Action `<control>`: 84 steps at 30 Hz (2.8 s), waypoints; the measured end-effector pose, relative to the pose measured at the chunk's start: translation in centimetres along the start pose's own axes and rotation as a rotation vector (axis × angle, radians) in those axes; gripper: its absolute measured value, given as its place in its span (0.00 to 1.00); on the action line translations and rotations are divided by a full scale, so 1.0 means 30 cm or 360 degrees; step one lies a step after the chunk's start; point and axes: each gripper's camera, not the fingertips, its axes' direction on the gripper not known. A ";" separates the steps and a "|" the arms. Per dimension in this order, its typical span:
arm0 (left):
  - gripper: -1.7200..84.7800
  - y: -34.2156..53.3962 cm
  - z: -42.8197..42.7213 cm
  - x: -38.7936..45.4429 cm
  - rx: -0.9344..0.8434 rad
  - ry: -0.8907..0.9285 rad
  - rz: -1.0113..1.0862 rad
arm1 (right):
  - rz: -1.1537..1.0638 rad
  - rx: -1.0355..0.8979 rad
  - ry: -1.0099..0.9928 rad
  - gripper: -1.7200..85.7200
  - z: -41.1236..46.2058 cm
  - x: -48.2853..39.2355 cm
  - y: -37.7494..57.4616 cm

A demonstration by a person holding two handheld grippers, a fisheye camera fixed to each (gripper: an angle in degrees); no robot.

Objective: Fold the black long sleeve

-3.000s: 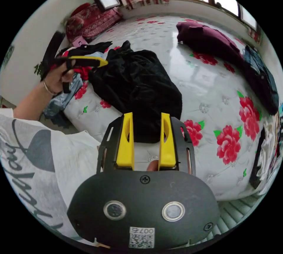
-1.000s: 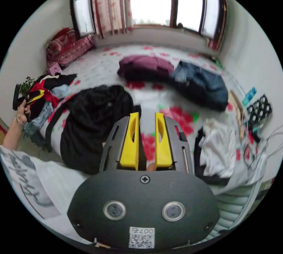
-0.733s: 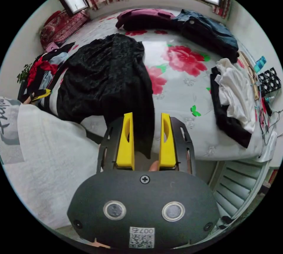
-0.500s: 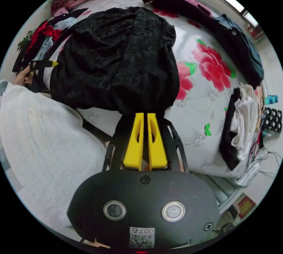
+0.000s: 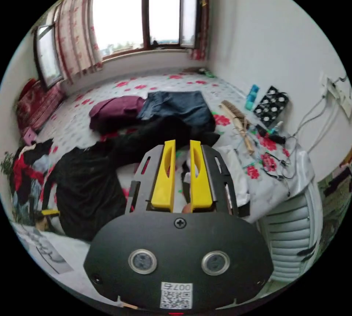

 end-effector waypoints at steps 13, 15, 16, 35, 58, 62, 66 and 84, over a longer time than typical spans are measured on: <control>0.07 -0.018 0.062 -0.038 -0.0037 -0.0033 -0.0067 | -0.0810 -0.0793 -0.0449 0.12 0.505 -0.433 0.634; 0.07 -0.016 0.065 -0.045 -0.0037 -0.0037 -0.0083 | -0.0794 -0.0823 -0.0477 0.13 0.530 -0.399 0.624; 0.07 -0.014 0.065 -0.049 -0.0038 -0.0040 -0.0093 | -0.0776 -0.0833 -0.0505 0.13 0.542 -0.377 0.619; 0.12 0.214 0.039 -0.027 -0.0105 0.0205 -0.0150 | -0.0835 -0.0813 -0.0783 0.05 0.548 -0.239 0.699; 0.04 0.486 -0.330 -0.385 -0.0072 0.0196 -0.0324 | -0.1033 -0.1129 -0.0838 0.03 0.323 -0.211 1.038; 0.07 0.379 -0.394 -0.442 0.0045 0.0161 -0.0304 | -0.0893 -0.0886 -0.0810 0.04 0.375 -0.277 0.912; 0.08 0.200 -0.446 -0.504 0.0147 0.0092 -0.0272 | -0.0784 -0.0701 -0.0799 0.04 0.441 -0.365 0.773; 0.01 -0.536 -0.376 -0.764 -0.0005 -0.0009 -0.0134 | -0.0822 -0.0704 -0.0258 0.03 1.173 -1.118 0.374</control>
